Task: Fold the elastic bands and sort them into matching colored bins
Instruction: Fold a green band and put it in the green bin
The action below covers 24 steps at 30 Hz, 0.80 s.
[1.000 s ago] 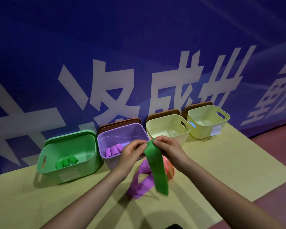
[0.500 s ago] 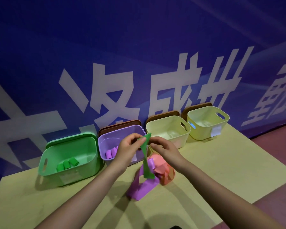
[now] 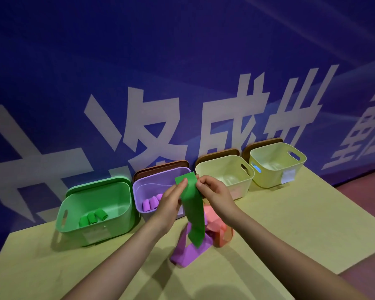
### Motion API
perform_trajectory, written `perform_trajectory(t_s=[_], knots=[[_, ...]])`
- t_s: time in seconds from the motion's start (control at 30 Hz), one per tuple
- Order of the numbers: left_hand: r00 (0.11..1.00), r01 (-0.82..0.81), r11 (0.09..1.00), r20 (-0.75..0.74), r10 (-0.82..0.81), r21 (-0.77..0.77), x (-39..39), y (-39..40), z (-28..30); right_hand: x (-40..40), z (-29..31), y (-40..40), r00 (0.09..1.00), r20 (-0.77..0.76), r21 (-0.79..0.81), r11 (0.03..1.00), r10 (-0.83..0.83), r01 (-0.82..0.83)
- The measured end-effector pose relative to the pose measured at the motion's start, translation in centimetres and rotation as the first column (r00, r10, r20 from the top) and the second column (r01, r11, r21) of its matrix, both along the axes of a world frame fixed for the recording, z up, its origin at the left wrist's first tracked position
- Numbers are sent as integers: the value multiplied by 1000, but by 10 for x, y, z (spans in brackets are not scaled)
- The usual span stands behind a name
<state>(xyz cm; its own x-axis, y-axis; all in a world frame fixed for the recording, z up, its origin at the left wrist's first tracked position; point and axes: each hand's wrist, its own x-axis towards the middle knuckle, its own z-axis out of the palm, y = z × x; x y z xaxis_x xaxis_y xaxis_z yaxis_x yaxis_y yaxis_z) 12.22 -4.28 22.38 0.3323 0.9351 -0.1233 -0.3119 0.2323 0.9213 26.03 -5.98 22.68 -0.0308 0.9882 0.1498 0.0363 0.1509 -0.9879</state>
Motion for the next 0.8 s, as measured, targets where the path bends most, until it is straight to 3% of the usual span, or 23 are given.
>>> perform_trajectory(t_s=[0.17,0.33,0.57,0.8], knots=[[999,-20,1000,30,19,8,4,2,7,-3,5,0,993,-101,-108,992,56,-67],[975,-123,987,173,139,-101,3,14,16,-6,3,-5,982,-5,-196,963,188,-185],[843,-168,951,461,276,-261,-23,36,30,-2,-17,-8,985,-40,-287,943,166,-170],[759,-253,896,500,418,-365,-42,49,37,5,-28,-14,984,71,-331,935,162,-130]])
